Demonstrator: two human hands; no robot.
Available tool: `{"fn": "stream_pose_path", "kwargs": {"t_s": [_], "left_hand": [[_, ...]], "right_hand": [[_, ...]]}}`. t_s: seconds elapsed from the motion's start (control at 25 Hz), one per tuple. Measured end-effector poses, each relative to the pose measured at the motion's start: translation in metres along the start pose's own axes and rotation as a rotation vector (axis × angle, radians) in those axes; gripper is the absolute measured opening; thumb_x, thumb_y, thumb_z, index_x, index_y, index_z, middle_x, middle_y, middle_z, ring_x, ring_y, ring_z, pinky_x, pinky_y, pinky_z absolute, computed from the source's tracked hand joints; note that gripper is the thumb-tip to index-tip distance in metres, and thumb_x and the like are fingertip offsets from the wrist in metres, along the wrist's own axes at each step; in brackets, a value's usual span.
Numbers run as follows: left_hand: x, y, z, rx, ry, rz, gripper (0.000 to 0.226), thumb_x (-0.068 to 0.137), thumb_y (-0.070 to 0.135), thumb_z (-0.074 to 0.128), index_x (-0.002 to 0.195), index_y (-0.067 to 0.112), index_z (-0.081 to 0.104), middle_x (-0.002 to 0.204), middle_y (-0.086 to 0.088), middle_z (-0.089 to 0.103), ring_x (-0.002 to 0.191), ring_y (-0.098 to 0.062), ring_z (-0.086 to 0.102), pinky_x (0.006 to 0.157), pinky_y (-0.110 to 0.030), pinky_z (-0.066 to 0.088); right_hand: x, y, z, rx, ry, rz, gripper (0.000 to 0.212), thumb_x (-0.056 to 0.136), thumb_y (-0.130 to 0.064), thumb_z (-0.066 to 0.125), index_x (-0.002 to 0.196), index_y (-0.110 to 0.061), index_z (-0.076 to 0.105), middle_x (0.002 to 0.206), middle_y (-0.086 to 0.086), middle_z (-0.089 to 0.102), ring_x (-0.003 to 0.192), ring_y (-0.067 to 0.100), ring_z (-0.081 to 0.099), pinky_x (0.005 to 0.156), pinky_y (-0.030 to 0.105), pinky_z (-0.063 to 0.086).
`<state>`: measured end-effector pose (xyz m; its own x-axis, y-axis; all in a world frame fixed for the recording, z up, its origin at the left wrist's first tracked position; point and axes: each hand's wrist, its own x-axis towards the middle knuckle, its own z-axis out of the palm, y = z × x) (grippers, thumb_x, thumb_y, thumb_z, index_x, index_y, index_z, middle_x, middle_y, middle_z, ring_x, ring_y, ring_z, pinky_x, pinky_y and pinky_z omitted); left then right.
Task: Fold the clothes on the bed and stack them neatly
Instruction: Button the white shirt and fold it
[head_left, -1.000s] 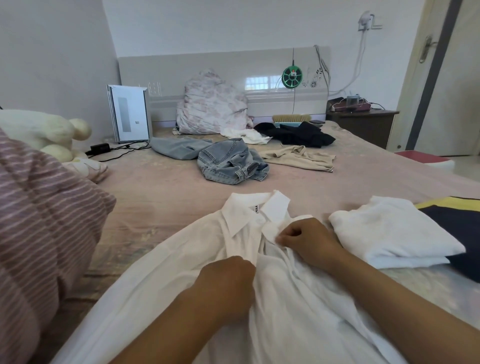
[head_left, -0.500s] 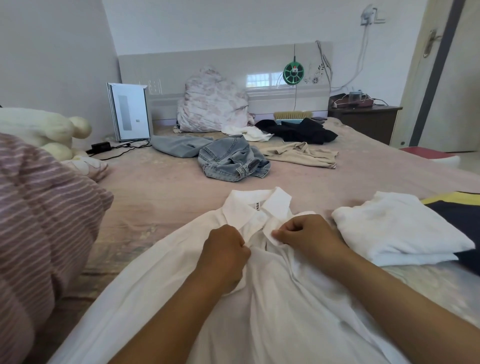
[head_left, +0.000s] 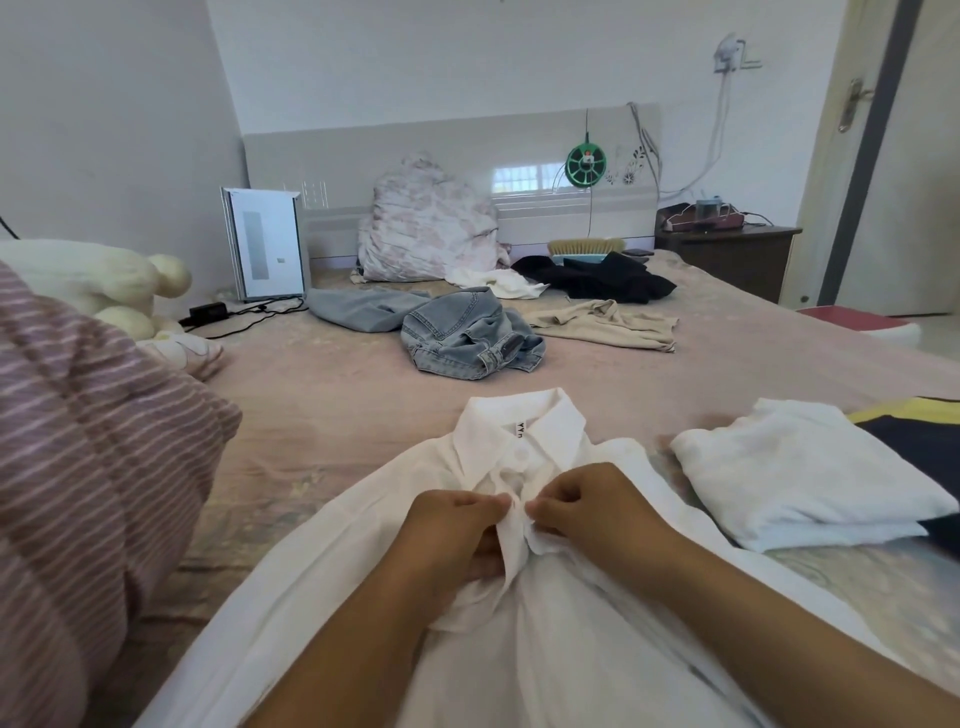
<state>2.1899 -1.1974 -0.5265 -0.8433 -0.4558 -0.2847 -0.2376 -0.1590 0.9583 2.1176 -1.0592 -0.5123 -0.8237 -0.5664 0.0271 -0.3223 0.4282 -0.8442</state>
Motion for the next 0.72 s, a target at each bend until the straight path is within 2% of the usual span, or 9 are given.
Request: {"fn": "stream_pose_path", "kwargs": {"t_s": [0.16,0.36,0.56,0.72], "left_hand": [[-0.0018,-0.0026,0.0045,-0.063,-0.009,-0.013,0.020,0.099,0.009,0.061,0.105,-0.008,0.070,0.098,-0.022,0.076,0.095,-0.035,0.074,0.087,-0.042,0.059],[-0.0029,-0.0044,0.0071,-0.088,-0.029,0.008,0.021,0.099,0.009,0.061,0.107,-0.008,0.070,0.098,-0.021,0.076,0.096,-0.034,0.074,0.082,-0.037,0.060],[-0.0007,-0.0023,0.0108,-0.179,0.010,-0.003,0.030,0.101,0.021,0.059,0.101,-0.005,0.073,0.098,-0.020,0.076,0.096,-0.034,0.073,0.083,-0.041,0.060],[-0.0014,-0.0046,0.0096,-0.225,-0.011,-0.037,0.015,0.094,0.001,0.064,0.103,-0.010,0.068,0.097,-0.026,0.074,0.083,-0.033,0.073,0.073,-0.038,0.062]], "right_hand": [[0.0016,0.0045,0.0046,0.193,0.037,0.076,0.055,0.094,-0.008,0.068,0.046,-0.016,0.042,0.052,0.001,0.041,0.052,0.012,0.036,0.055,0.025,0.031],[0.0038,0.0081,0.0076,0.226,0.078,0.090,0.056,0.093,-0.010,0.071,0.045,-0.016,0.042,0.051,0.000,0.041,0.052,0.013,0.038,0.057,0.026,0.034],[0.0030,0.0077,0.0073,0.249,0.099,0.103,0.053,0.091,-0.009,0.073,0.046,-0.015,0.044,0.054,0.002,0.044,0.055,0.016,0.040,0.059,0.025,0.036],[0.0017,0.0078,0.0076,0.240,0.082,0.072,0.052,0.093,-0.010,0.071,0.048,-0.013,0.047,0.055,0.003,0.046,0.056,0.015,0.042,0.059,0.025,0.036]]}}
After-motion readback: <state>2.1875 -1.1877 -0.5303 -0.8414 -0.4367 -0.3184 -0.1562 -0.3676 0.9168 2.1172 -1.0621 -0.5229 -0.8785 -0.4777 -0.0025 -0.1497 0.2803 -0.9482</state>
